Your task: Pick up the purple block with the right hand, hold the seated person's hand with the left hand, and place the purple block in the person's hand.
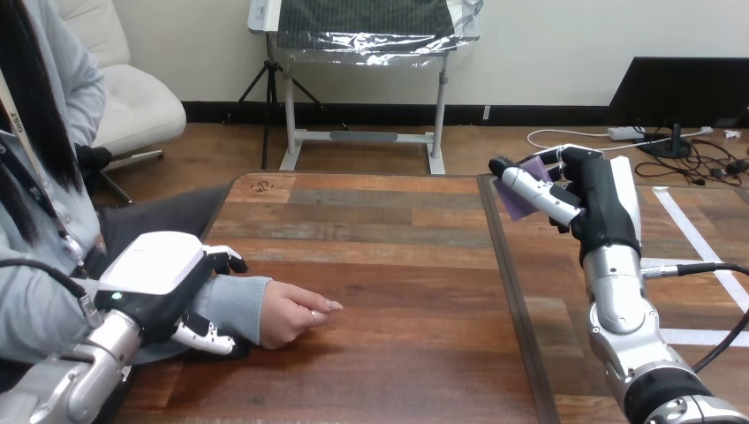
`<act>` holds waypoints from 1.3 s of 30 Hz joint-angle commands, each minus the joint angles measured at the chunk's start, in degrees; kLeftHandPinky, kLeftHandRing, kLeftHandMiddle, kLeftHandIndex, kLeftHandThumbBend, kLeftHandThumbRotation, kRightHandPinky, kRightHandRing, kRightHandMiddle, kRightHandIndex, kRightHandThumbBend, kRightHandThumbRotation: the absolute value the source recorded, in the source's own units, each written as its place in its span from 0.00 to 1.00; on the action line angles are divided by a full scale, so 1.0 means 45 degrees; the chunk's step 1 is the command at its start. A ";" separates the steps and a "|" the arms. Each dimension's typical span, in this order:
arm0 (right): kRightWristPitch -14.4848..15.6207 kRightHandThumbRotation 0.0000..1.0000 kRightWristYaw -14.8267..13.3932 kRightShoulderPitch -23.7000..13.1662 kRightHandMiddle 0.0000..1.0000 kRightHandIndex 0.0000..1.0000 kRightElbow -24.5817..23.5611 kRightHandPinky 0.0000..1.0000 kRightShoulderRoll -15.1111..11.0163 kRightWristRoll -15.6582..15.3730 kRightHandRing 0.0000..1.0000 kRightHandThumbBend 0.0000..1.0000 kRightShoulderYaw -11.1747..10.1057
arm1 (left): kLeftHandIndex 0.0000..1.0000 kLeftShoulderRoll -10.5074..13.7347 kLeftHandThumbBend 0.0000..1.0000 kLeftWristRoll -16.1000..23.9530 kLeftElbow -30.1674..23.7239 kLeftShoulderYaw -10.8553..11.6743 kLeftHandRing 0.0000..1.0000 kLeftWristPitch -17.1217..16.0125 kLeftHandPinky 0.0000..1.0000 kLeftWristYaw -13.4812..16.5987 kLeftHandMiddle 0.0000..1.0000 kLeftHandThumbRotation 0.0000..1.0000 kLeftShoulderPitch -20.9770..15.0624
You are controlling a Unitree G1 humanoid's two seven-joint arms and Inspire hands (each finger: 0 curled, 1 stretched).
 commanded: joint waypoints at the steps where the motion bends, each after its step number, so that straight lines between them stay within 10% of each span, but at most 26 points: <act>1: -0.0478 0.44 0.0010 -0.0808 0.09 0.10 -0.0817 0.00 -0.0274 0.0153 0.05 0.23 -0.0145 | 0.73 0.0107 1.00 -0.0079 0.0347 -0.0342 0.74 0.0180 0.68 0.0192 0.74 0.35 -0.1115; 39: -0.0443 0.38 -0.0152 -0.0681 0.09 0.11 -0.0951 0.01 -0.0193 -0.0135 0.05 0.21 0.0032 | 0.49 -0.0722 0.91 -0.0703 0.2219 -0.1237 0.43 0.0039 0.43 0.1738 0.46 0.21 -0.1375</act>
